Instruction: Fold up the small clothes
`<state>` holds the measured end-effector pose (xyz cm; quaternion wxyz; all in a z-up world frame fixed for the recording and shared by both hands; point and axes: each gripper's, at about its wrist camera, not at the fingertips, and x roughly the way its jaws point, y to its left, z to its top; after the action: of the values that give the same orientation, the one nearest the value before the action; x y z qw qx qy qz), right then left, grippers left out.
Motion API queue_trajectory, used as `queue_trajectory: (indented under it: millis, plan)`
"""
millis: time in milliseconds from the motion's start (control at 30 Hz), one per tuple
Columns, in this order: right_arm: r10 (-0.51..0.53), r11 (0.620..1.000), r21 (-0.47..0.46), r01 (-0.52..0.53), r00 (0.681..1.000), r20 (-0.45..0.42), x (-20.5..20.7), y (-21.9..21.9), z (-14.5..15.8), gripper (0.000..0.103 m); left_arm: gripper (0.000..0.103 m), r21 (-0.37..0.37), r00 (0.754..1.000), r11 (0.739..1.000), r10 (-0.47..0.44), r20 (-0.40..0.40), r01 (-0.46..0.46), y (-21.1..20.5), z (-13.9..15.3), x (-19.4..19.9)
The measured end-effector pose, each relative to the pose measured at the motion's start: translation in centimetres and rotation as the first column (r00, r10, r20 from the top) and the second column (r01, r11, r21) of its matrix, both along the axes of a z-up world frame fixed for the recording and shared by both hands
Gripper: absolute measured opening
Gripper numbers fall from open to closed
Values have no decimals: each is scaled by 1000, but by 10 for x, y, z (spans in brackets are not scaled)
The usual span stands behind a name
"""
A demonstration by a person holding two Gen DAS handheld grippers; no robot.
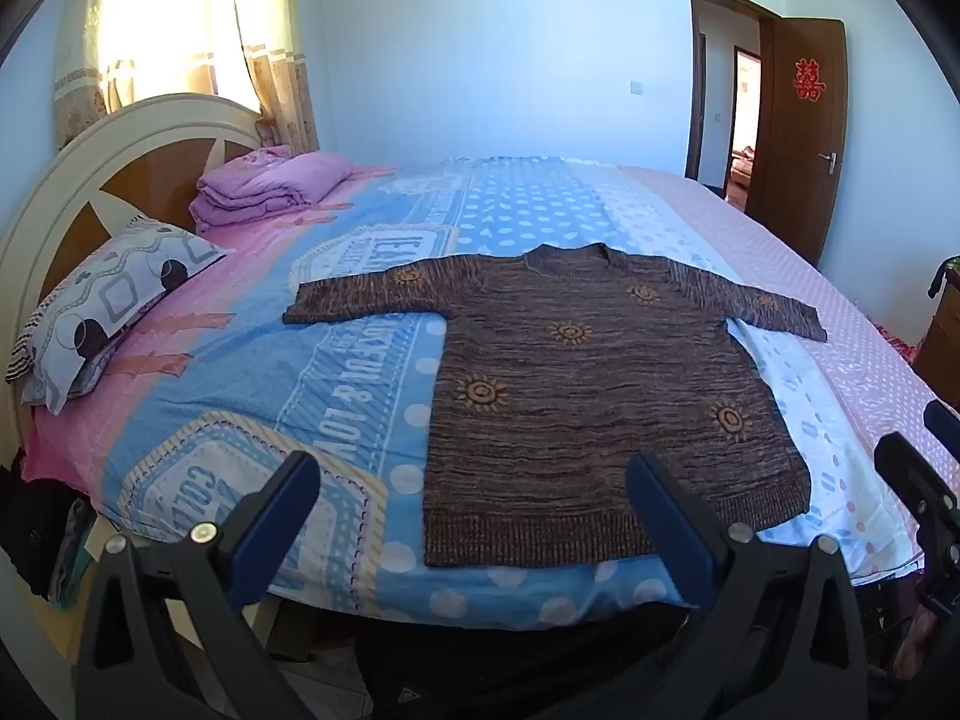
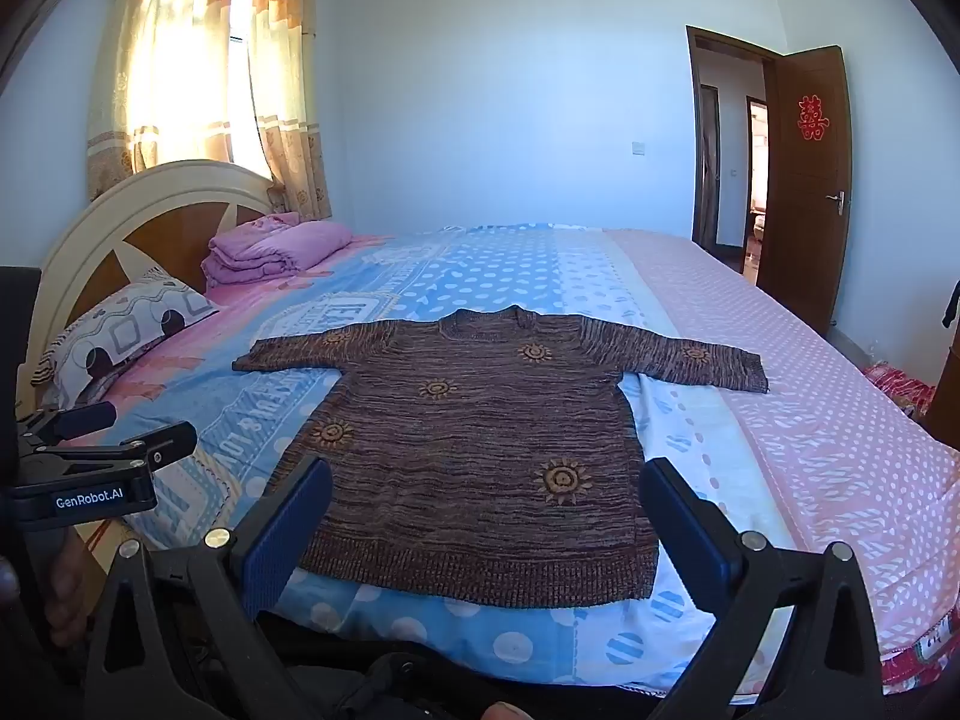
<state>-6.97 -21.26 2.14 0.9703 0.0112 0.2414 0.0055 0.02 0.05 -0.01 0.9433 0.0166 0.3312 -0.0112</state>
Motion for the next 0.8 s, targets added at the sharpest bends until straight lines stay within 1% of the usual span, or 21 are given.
queue_trajectory:
  millis: [800]
  plan:
    - [8,1000,3,-8,1000,-7,-1,2,-4,102,103,1,1000,1000,-1,-5,1,0,0,0]
